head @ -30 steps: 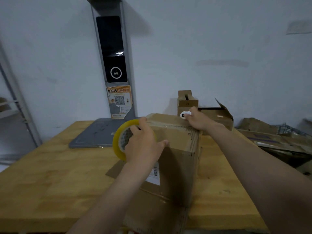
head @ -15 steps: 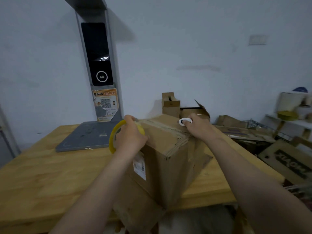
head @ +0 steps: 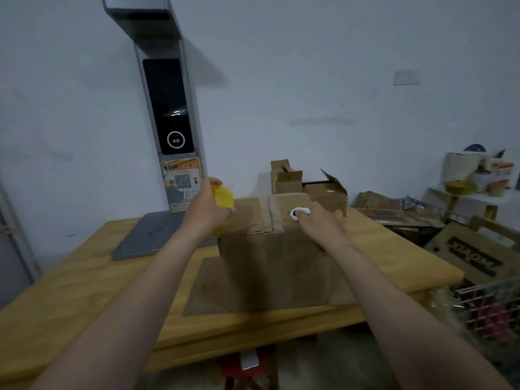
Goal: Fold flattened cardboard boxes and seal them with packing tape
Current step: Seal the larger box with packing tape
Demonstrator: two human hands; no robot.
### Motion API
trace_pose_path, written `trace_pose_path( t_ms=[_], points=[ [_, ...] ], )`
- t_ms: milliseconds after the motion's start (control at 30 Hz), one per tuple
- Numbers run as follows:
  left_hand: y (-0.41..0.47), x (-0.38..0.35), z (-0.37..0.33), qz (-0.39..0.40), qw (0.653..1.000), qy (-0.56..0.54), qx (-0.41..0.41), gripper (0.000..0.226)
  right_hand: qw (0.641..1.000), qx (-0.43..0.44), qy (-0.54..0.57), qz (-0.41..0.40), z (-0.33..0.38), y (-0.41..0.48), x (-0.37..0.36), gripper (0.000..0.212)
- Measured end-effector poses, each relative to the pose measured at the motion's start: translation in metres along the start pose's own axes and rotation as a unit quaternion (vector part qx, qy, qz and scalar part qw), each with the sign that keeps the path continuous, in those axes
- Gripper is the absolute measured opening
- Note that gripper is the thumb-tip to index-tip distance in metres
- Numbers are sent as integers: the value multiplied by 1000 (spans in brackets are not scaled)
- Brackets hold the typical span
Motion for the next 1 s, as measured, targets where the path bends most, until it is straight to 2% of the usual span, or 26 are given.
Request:
trace_pose_path(
  t_ms=[167, 300, 500, 567, 667, 700, 767, 900, 1000],
  points=[
    [-22, 43, 24, -35, 999, 16, -10, 63, 995, 46, 70, 56, 45, 4, -54, 44],
    [-32, 58, 44, -28, 998, -51, 14, 63, 992, 83, 71, 69, 70, 7, -90, 21],
    [-44, 54, 55, -10, 998, -55, 19, 64, 989, 100, 91, 62, 62, 13, -88, 22],
    [-43, 48, 49, -18, 999, -42, 9, 64, 982, 122, 140, 27, 59, 9, -75, 18],
    [-40, 35, 38, -30, 999, 22, -10, 69, 966, 124, 200, -105, 40, 3, -41, 12],
    [-38, 29, 35, -33, 997, 68, -12, 71, 965, 115, 193, -136, 28, 4, -31, 10],
    [-34, 16, 27, -34, 987, 156, -6, 73, 976, 79, 147, -141, 0, 10, -19, 6],
    [-25, -5, 18, -48, 974, 220, 9, 75, 998, -16, -4, -54, -57, 20, -22, 9],
    [-19, -17, 15, -52, 975, 215, 16, 75, 997, -60, -44, 14, -99, 31, -38, 18]
  ],
)
Point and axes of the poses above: each hand's wrist, its own y-axis towards the middle knuckle, its own x-axis out of the back of the hand, z = x × y, the point moved 2 cm from there along y, towards the middle knuckle, and after that the axes turned 5 degrees about z, right-handed, at the moved point
